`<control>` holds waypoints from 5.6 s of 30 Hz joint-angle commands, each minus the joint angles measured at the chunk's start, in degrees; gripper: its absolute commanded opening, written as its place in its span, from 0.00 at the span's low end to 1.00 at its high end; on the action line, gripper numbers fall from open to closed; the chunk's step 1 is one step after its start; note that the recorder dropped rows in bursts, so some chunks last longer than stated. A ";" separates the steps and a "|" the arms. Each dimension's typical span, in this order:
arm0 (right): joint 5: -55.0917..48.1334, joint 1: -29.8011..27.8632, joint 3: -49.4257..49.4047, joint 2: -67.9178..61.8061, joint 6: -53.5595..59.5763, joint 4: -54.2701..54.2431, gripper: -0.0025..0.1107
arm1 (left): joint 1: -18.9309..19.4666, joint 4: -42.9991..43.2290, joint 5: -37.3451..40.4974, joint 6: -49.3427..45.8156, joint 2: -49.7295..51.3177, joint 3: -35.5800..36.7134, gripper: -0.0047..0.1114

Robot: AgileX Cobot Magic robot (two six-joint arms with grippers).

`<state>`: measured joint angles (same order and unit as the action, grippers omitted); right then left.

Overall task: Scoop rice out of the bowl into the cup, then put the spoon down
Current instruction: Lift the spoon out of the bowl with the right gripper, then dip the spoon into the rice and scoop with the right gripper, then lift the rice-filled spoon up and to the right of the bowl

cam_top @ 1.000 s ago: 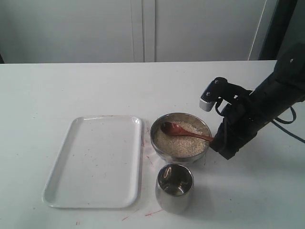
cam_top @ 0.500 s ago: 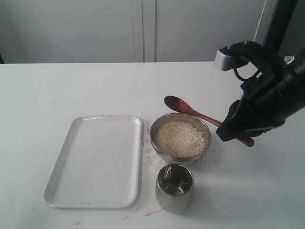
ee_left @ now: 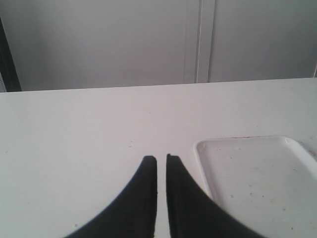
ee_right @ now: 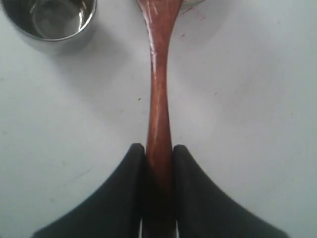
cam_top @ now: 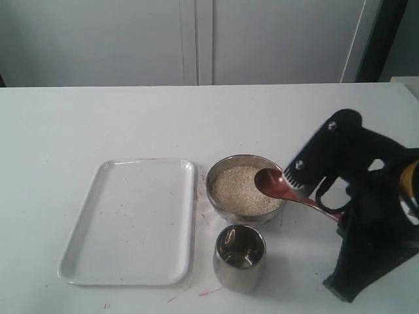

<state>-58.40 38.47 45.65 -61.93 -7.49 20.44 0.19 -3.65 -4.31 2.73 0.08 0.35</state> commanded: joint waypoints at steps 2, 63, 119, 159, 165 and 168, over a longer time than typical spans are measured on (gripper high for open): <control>5.27 2.85 -2.53 -6.73 -4.91 18.39 0.02 | -0.36 -0.18 -0.24 0.08 -0.08 -0.35 0.16; 7.67 1.97 1.65 -32.77 -21.27 44.09 0.02 | -0.36 -0.18 -0.24 0.08 -0.08 -0.35 0.16; 9.81 -13.03 13.09 -28.50 17.56 -13.93 0.02 | -0.36 -0.18 -0.24 0.08 -0.08 -0.35 0.16; -9.98 -14.65 12.98 7.51 16.16 -23.15 0.02 | -0.36 -0.18 -0.24 0.08 -0.08 -0.35 0.16; -11.56 -14.65 12.92 14.32 13.27 -21.18 0.02 | -0.36 -0.18 -0.24 0.08 -0.08 -0.35 0.16; -11.56 -14.65 11.65 17.53 12.18 -20.44 0.02 | -0.36 -0.18 -0.24 0.08 -0.08 -0.35 0.16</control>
<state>-69.91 24.31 58.53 -47.27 5.95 -1.00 0.19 -3.65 -4.31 2.73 0.08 0.35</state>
